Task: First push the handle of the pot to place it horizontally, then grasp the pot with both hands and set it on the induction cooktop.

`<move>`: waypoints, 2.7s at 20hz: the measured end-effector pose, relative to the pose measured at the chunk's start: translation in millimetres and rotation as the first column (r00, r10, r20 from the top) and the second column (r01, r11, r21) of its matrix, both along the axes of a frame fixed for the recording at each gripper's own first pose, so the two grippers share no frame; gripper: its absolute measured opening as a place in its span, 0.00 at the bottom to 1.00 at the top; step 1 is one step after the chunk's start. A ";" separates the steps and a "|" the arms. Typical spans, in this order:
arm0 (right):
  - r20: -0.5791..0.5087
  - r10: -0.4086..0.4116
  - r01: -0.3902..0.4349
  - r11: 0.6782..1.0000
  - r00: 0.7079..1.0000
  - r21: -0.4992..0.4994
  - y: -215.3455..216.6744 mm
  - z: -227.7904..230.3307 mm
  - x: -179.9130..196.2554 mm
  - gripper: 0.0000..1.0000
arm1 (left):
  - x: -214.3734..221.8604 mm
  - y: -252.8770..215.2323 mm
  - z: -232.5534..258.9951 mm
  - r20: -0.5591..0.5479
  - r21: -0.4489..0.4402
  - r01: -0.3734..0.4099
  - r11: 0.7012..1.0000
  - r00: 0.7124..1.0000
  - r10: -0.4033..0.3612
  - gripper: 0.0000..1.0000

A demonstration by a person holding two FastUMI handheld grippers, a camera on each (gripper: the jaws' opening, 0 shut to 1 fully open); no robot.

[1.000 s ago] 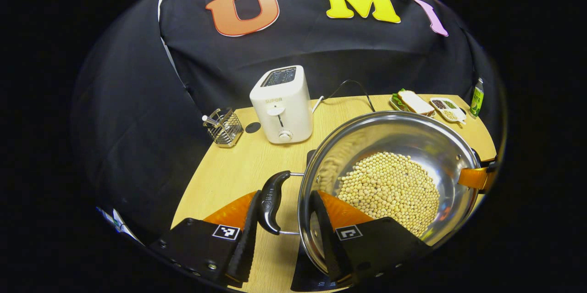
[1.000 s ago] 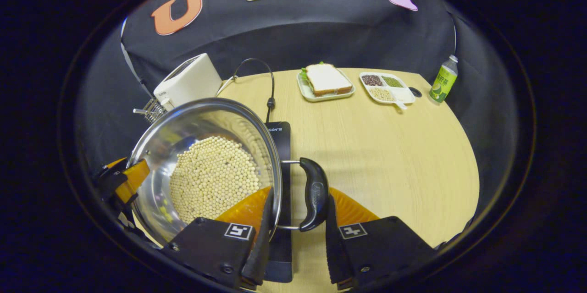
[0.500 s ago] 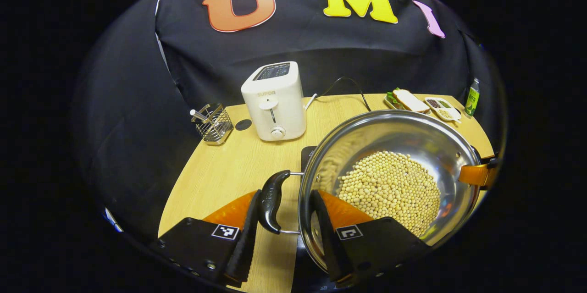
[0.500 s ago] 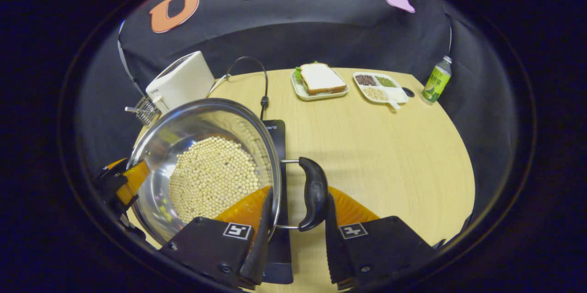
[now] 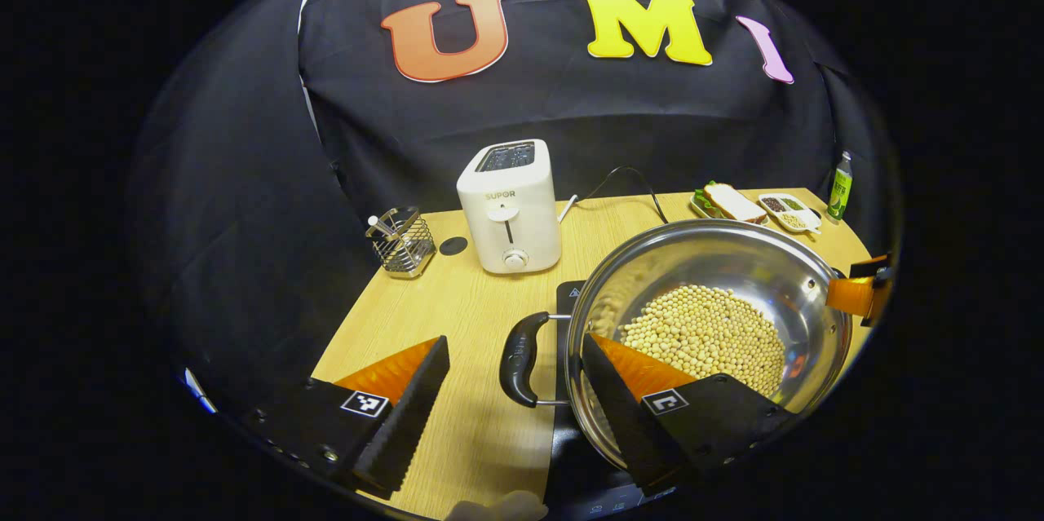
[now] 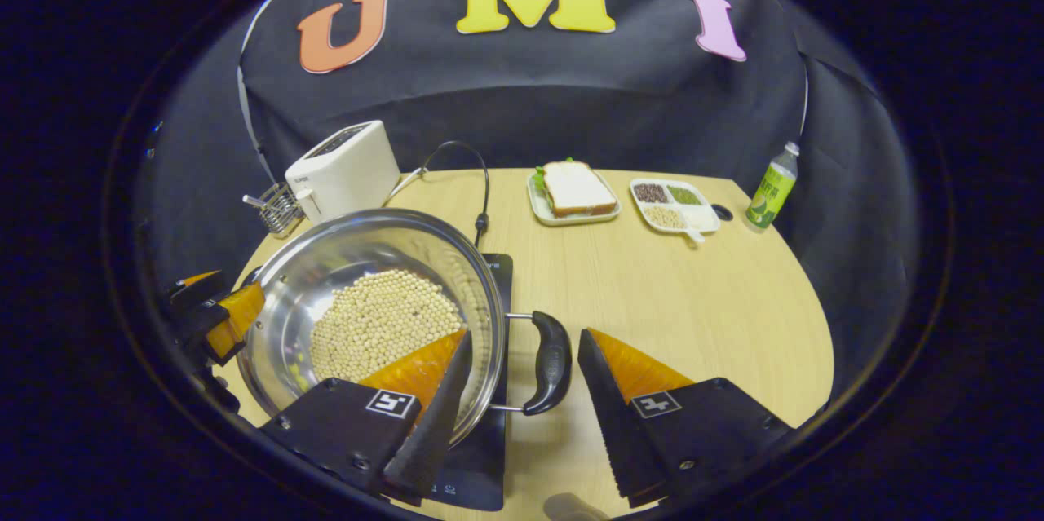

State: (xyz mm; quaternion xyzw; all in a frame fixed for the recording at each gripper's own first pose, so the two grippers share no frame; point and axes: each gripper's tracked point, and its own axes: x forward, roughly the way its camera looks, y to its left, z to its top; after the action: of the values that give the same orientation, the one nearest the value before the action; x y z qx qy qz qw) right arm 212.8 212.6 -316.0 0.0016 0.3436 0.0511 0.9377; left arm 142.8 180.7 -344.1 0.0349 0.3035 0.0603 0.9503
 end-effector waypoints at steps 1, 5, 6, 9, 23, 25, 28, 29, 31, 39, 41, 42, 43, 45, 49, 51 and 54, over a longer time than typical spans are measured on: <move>0.011 0.014 -0.014 1.000 1.000 -0.006 0.3 4.4 -1.2 0.82 | -1.4 0.6 4.0 0.013 0.004 0.000 1.000 1.000 0.000 0.96; 0.050 0.033 -0.032 0.999 0.998 -0.010 -3.2 21.7 -7.9 0.82 | -10.3 -0.8 24.4 0.044 0.000 0.000 1.000 0.999 0.000 0.96; 0.058 0.035 -0.034 0.999 0.998 -0.012 -6.7 26.1 -11.6 0.82 | -13.6 0.8 32.2 0.053 0.006 -0.005 1.000 0.999 0.004 0.96; 0.102 0.041 -0.040 0.999 0.994 -0.004 -17.6 49.2 -24.4 0.82 | -26.9 -6.9 62.4 0.098 0.001 -0.013 1.000 0.995 0.012 0.96; 0.505 0.037 -0.031 0.999 0.862 -0.021 -178.2 254.6 -129.8 1.00 | -108.3 -156.6 283.6 0.421 -0.075 0.013 0.997 0.907 0.020 0.95; 0.536 0.018 -0.025 1.000 0.844 0.006 -201.6 280.9 -144.3 1.00 | -113.8 -178.7 308.5 0.458 -0.066 0.032 0.997 0.889 0.001 0.95; 0.573 -0.007 -0.015 0.999 0.819 0.034 -234.2 309.0 -160.7 1.00 | -126.6 -206.0 339.1 0.501 -0.062 0.049 0.997 0.865 -0.012 0.95; 0.582 -0.013 -0.011 0.999 0.813 0.037 -244.1 315.7 -166.4 1.00 | -131.3 -213.4 346.0 0.505 -0.064 0.055 0.996 0.863 -0.015 0.90; 0.608 -0.028 0.002 0.999 0.793 0.043 -259.4 329.6 -177.4 1.00 | -139.4 -219.3 359.0 0.525 -0.058 0.047 0.997 0.851 -0.010 0.95; 0.631 -0.058 0.017 0.997 0.773 0.072 -283.3 342.3 -198.0 1.00 | -162.5 -219.3 373.5 0.536 -0.069 0.017 0.997 0.844 0.023 0.95; 0.637 -0.064 0.016 0.997 0.768 0.081 -285.5 346.1 -199.5 1.00 | -164.2 -219.9 372.5 0.531 -0.067 0.019 0.998 0.847 0.020 0.95; 0.636 -0.067 0.017 0.996 0.769 0.084 -287.6 345.7 -199.8 1.00 | -164.6 -220.7 373.1 0.531 -0.070 0.023 0.997 0.847 0.017 0.95; 0.637 -0.070 0.016 0.996 0.767 0.090 -287.6 346.8 -201.0 1.00 | -164.7 -219.2 373.9 0.530 -0.069 0.021 0.997 0.848 0.018 0.95; 0.636 -0.074 0.018 0.995 0.768 0.093 -287.5 348.6 -202.7 1.00 | -165.4 -220.2 380.0 0.537 -0.071 0.031 0.997 0.843 0.012 0.95; 0.633 -0.067 0.016 0.996 0.771 0.085 -284.3 349.2 -204.7 1.00 | -163.6 -221.5 382.5 0.538 -0.080 0.041 0.996 0.843 0.008 0.95; 0.635 -0.075 0.019 0.995 0.769 0.094 -286.0 351.7 -204.6 1.00 | -165.1 -222.9 386.9 0.537 -0.076 0.040 0.996 0.844 0.007 0.95; 0.639 -0.080 0.020 0.995 0.765 0.101 -289.7 355.2 -202.5 1.00 | -162.9 -225.5 388.9 0.537 -0.067 0.043 0.997 0.844 0.000 0.95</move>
State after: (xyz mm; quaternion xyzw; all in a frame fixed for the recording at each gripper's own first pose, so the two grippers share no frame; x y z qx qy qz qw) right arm 10.3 -77.1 39.2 0.0347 -0.0005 0.0386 0.9987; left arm -20.1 -44.8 44.8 -0.0162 0.0275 0.0455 0.9985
